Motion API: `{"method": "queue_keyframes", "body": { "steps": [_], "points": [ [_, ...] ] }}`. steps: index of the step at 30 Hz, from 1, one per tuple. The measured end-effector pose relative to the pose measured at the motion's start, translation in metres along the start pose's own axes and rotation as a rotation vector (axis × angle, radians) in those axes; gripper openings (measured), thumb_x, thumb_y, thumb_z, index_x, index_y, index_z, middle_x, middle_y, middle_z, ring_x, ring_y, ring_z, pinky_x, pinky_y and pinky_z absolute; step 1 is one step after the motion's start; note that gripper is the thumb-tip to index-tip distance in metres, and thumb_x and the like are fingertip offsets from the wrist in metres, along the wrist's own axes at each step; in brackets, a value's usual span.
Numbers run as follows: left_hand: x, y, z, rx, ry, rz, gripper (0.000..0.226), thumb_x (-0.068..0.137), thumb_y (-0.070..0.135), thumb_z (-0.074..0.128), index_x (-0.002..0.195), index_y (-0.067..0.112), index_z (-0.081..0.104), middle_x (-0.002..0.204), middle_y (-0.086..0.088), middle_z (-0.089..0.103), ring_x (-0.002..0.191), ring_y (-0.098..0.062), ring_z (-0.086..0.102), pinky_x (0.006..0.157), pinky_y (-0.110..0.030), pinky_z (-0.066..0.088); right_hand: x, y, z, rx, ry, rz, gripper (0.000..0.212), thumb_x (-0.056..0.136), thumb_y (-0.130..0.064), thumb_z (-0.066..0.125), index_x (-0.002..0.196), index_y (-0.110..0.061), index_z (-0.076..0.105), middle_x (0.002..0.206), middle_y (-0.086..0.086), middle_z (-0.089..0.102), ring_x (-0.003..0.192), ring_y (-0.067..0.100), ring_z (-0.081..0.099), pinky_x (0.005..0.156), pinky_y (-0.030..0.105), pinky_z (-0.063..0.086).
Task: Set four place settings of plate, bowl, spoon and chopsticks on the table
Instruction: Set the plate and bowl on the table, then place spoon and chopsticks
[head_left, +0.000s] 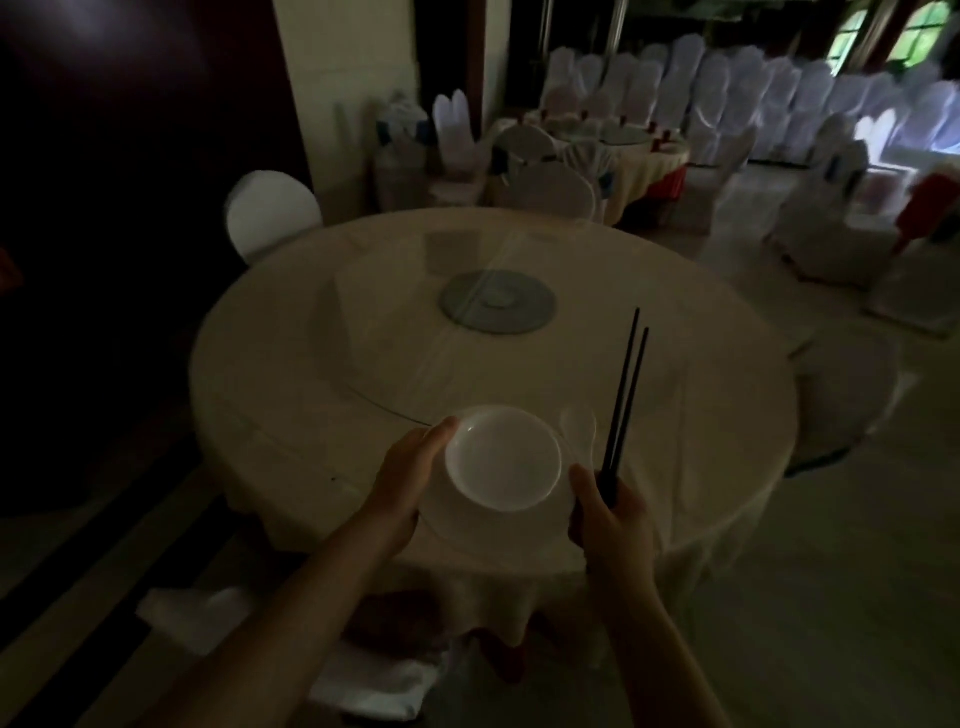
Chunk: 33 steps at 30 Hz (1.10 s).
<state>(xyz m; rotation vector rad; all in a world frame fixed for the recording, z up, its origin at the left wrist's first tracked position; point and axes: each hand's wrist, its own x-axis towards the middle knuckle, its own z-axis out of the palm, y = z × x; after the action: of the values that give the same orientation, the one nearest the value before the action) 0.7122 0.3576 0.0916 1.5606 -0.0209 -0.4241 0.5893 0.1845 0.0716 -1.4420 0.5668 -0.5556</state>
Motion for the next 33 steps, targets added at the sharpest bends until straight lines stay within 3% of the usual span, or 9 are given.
{"method": "queue_keyframes", "body": {
  "steps": [6, 9, 15, 19, 24, 27, 33],
  "points": [
    [0.063, -0.011, -0.073, 0.017, 0.062, -0.039, 0.055, 0.064, 0.071, 0.064, 0.098, 0.027, 0.062, 0.102, -0.002, 0.069, 0.093, -0.023, 0.067, 0.077, -0.043, 0.056, 0.027, 0.034, 0.091, -0.058, 0.019, 0.046, 0.029, 0.096, -0.030, 0.061, 0.072, -0.013, 0.058, 0.051, -0.007, 0.051, 0.046, 0.008, 0.049, 0.046, 0.025, 0.043],
    [0.100, -0.019, -0.106, 0.069, 0.053, -0.041, 0.052, 0.066, 0.070, 0.062, 0.096, 0.027, 0.062, 0.099, 0.000, 0.068, 0.090, -0.020, 0.065, 0.069, -0.036, 0.052, 0.043, 0.055, 0.134, -0.109, 0.057, 0.066, 0.029, 0.095, -0.029, 0.061, 0.070, -0.016, 0.059, 0.050, -0.007, 0.053, 0.045, 0.008, 0.050, 0.046, 0.026, 0.043],
    [0.175, -0.045, -0.160, 0.219, 0.028, -0.034, 0.038, 0.083, 0.059, 0.061, 0.086, 0.021, 0.064, 0.090, 0.001, 0.067, 0.085, -0.019, 0.062, 0.068, -0.033, 0.047, 0.062, 0.095, 0.201, -0.186, 0.145, 0.107, 0.030, 0.095, -0.030, 0.062, 0.065, -0.029, 0.063, 0.050, -0.010, 0.055, 0.045, 0.004, 0.050, 0.044, 0.020, 0.042],
    [0.213, -0.062, -0.181, 0.334, -0.004, -0.028, 0.033, 0.087, 0.052, 0.061, 0.084, 0.019, 0.066, 0.083, 0.005, 0.066, 0.079, -0.014, 0.060, 0.063, -0.028, 0.044, 0.075, 0.126, 0.227, -0.215, 0.190, 0.129, 0.032, 0.094, -0.024, 0.063, 0.065, -0.014, 0.055, 0.056, 0.001, 0.048, 0.050, 0.014, 0.046, 0.047, 0.030, 0.039],
    [0.250, -0.091, -0.197, 0.431, -0.062, -0.103, 0.042, 0.083, 0.058, 0.062, 0.086, 0.016, 0.067, 0.088, -0.002, 0.068, 0.085, -0.022, 0.061, 0.072, -0.033, 0.045, 0.091, 0.167, 0.247, -0.275, 0.202, 0.186, 0.036, 0.094, -0.018, 0.064, 0.060, -0.017, 0.050, 0.048, -0.013, 0.045, 0.043, 0.000, 0.040, 0.043, 0.013, 0.034],
    [0.268, -0.109, -0.198, 0.469, -0.078, -0.135, 0.044, 0.079, 0.060, 0.062, 0.073, 0.017, 0.061, 0.077, -0.003, 0.063, 0.081, -0.025, 0.060, 0.069, -0.033, 0.042, 0.103, 0.189, 0.253, -0.307, 0.204, 0.231, 0.033, 0.094, -0.014, 0.063, 0.063, -0.012, 0.051, 0.055, -0.005, 0.044, 0.043, -0.001, 0.040, 0.043, 0.014, 0.034],
    [0.302, -0.144, -0.189, 0.559, -0.059, -0.200, 0.044, 0.084, 0.057, 0.063, 0.096, 0.014, 0.066, 0.098, -0.007, 0.069, 0.093, -0.027, 0.063, 0.073, -0.033, 0.047, 0.121, 0.227, 0.257, -0.350, 0.225, 0.313, 0.029, 0.095, -0.017, 0.062, 0.069, -0.006, 0.055, 0.061, 0.005, 0.046, 0.054, 0.012, 0.044, 0.051, 0.027, 0.036]
  ]
}}
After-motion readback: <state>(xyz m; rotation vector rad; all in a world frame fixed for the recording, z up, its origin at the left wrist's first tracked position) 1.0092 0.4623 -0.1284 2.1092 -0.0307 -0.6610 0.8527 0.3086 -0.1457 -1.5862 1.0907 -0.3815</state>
